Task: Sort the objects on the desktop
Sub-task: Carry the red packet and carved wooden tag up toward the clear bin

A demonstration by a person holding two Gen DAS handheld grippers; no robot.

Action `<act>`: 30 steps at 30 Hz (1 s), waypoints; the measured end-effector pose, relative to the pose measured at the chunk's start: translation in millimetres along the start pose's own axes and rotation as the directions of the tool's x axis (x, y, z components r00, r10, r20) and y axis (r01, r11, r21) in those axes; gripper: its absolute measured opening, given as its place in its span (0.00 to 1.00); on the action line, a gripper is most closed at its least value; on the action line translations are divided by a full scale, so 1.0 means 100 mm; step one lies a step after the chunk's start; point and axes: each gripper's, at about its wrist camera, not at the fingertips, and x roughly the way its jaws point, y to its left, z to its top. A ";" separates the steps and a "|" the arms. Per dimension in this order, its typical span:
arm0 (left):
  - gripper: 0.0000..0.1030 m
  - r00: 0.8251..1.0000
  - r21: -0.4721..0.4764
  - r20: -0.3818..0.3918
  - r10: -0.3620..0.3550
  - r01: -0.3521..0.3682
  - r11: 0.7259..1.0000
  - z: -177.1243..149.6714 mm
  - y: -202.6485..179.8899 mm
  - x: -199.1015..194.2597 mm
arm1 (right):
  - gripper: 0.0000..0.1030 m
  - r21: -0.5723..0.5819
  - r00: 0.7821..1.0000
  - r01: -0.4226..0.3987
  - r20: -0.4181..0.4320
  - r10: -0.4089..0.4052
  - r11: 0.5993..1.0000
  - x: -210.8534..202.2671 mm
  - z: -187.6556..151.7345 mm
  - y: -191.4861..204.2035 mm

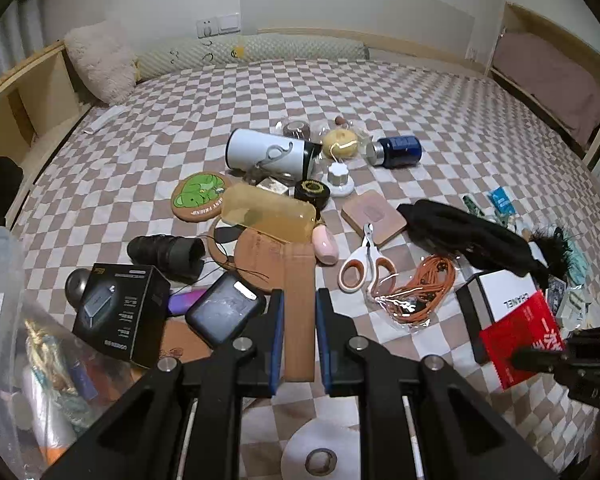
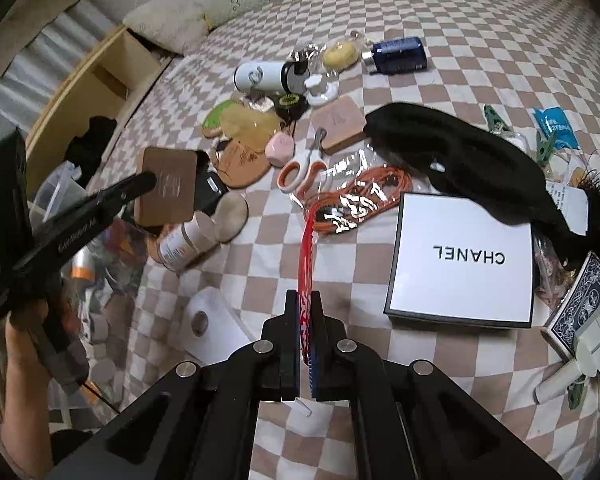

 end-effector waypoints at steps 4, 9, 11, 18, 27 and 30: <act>0.15 0.998 -0.009 0.060 -0.021 0.021 1.000 0.03 0.01 -0.26 | 0.04 0.012 0.999 -0.023 0.039 0.022 1.000 -0.11 0.06 0.03; 0.15 0.985 -0.019 0.168 -0.037 0.040 0.999 0.07 0.02 -0.75 | 0.04 0.001 0.994 -0.051 0.092 0.051 0.999 -0.28 0.13 0.13; 0.15 0.975 -0.014 0.220 -0.027 0.031 0.999 0.07 0.02 -0.98 | 0.04 -0.017 0.991 -0.062 0.117 0.064 0.998 -0.36 0.16 0.21; 0.15 0.936 -0.036 0.350 0.027 -0.015 0.999 0.02 0.12 -1.68 | 0.04 -0.091 0.975 -0.103 0.189 0.119 0.991 -0.59 0.25 0.62; 0.15 0.901 -0.112 0.408 0.146 -0.110 0.988 -0.18 0.56 -2.29 | 0.04 -0.227 0.956 -0.132 0.228 0.184 0.965 -0.67 0.40 1.46; 0.15 0.896 -0.162 0.405 0.184 -0.127 0.978 -0.27 0.82 -2.46 | 0.04 -0.283 0.946 -0.160 0.228 0.228 0.946 -0.68 0.45 1.85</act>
